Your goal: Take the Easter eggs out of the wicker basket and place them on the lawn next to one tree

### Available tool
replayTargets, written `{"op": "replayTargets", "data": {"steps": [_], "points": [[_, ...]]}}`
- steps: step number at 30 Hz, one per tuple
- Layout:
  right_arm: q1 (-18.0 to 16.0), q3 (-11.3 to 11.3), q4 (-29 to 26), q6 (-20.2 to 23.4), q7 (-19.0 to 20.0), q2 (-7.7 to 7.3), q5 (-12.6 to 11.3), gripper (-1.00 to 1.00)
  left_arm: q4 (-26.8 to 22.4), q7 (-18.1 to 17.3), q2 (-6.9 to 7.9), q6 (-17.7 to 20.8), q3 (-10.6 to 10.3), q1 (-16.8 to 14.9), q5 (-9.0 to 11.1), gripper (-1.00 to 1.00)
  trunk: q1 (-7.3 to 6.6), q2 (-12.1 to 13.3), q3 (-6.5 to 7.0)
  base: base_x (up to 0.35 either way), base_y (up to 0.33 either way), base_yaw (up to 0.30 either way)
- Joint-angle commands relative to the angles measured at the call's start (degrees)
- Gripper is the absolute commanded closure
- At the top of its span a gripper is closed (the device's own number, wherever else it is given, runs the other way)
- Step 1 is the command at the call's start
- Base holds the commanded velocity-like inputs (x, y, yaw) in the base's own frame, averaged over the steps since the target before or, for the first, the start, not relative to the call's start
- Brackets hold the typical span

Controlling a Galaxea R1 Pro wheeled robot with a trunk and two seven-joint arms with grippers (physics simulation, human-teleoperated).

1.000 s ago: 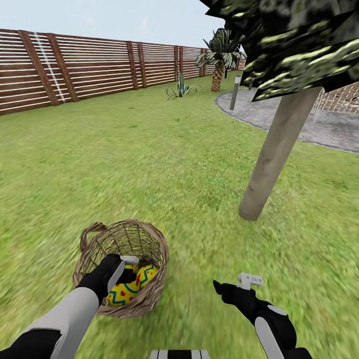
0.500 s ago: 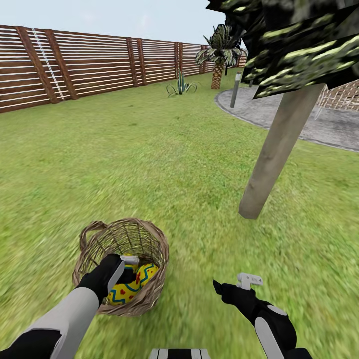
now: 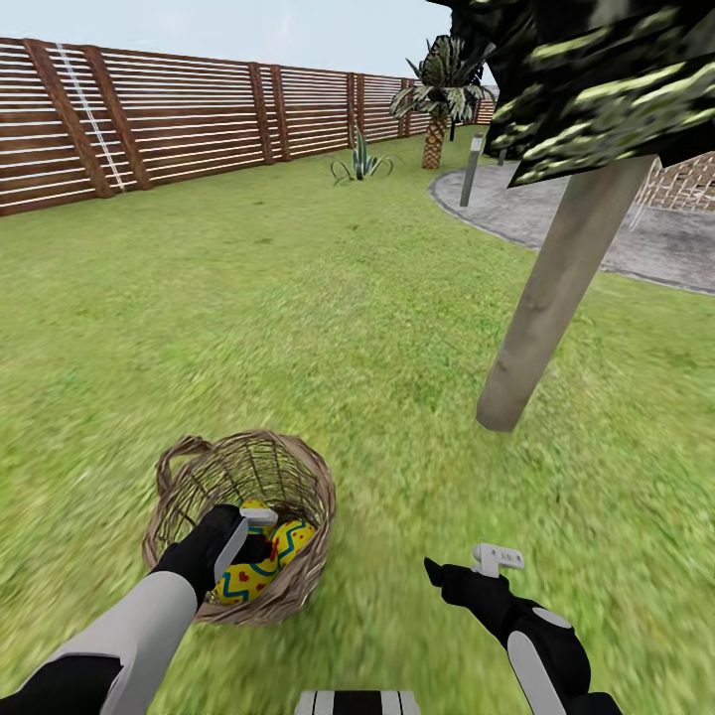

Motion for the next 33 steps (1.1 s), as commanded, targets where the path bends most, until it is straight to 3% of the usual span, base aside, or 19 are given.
{"op": "replayTargets", "data": {"steps": [1,6,7,33], "points": [[0.0,0.1,-0.1,0.1,-0.6,-0.05,-0.6,-1.0,0.2,0.2,0.02,0.2,-0.2,0.0,0.4,-1.0,0.0,0.0,-0.06,0.0,0.0,0.0],[0.0,0.1,-0.1,0.1,-0.6,-0.05,-0.6,-1.0,0.2,0.3,0.02,0.2,-0.2,0.0,0.4,-1.0,0.0,0.0,-0.06,0.0,0.0,0.0],[0.0,0.1,-0.1,0.1,-0.6,-0.05,-0.6,-1.0,0.2,0.3,0.02,0.2,-0.2,0.0,0.4,1.0,0.0,0.0,-0.06,0.0,0.0,0.0],[0.0,0.2,0.0,0.2,-0.6,-0.05,-0.6,-1.0,-0.3,0.6,0.02,0.3,-0.1,0.1,0.4,1.0,0.0,0.0,-0.06,0.0,0.0,0.0]]}}
